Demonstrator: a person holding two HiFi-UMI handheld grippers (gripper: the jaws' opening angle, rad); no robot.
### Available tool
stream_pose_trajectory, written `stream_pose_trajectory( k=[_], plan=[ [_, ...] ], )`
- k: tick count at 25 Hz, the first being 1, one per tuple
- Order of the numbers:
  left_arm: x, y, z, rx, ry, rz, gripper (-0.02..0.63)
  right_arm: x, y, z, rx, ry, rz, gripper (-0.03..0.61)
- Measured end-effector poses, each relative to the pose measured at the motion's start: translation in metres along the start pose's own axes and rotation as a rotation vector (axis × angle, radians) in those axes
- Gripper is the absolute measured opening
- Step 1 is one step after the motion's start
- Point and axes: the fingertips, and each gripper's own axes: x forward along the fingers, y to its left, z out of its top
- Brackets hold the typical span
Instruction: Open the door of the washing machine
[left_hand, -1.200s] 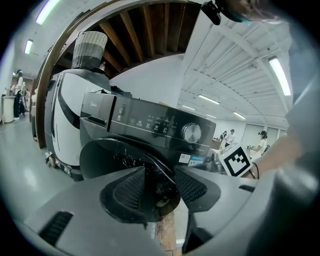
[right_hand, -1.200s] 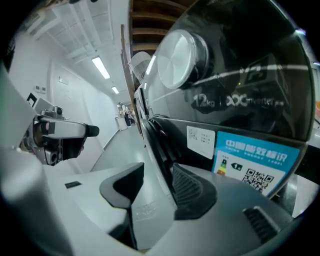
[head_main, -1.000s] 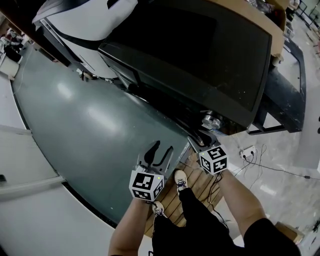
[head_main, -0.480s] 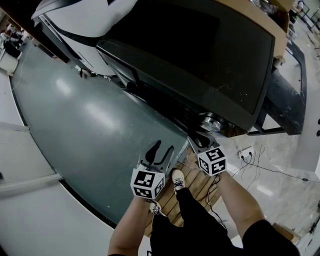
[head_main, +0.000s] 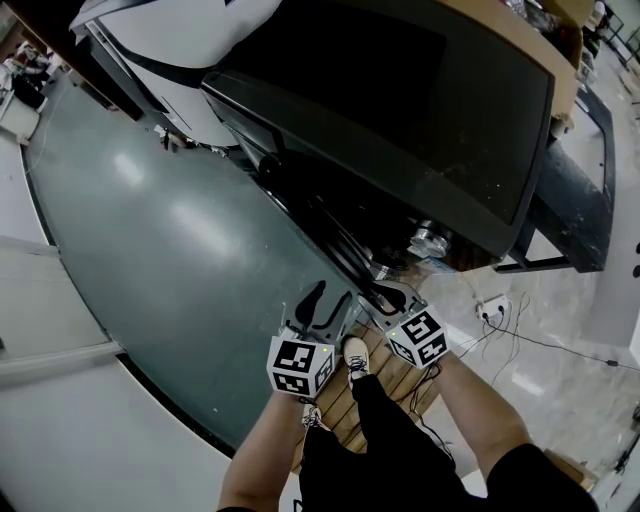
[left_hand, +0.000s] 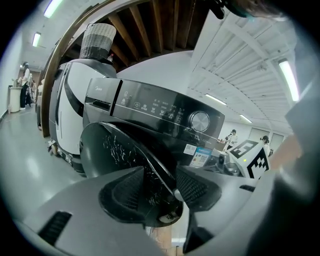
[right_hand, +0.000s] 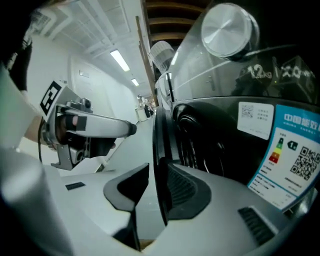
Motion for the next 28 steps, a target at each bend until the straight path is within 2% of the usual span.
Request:
stream_pose_trajectory(
  k=[4, 11, 20, 28],
  plan=[
    [-0.006, 0.009, -0.005, -0.013, 0.002, 0.035, 0.213, -0.007, 0.021, 0.008, -0.037, -0.028, 0.068, 0.135],
    [-0.022, 0.038, -0.019, -0.047, 0.024, 0.11, 0.218, -0.007, 0.03, 0.021, -0.033, -0.059, 0.058, 0.123],
    [-0.061, 0.087, -0.039, -0.115, 0.031, 0.205, 0.218, 0.03, 0.06, 0.054, -0.027, -0.094, 0.105, 0.107],
    [-0.102, 0.138, -0.044, -0.165, 0.001, 0.321, 0.216, 0.075, 0.099, 0.088, -0.051, -0.113, 0.179, 0.107]
  ],
)
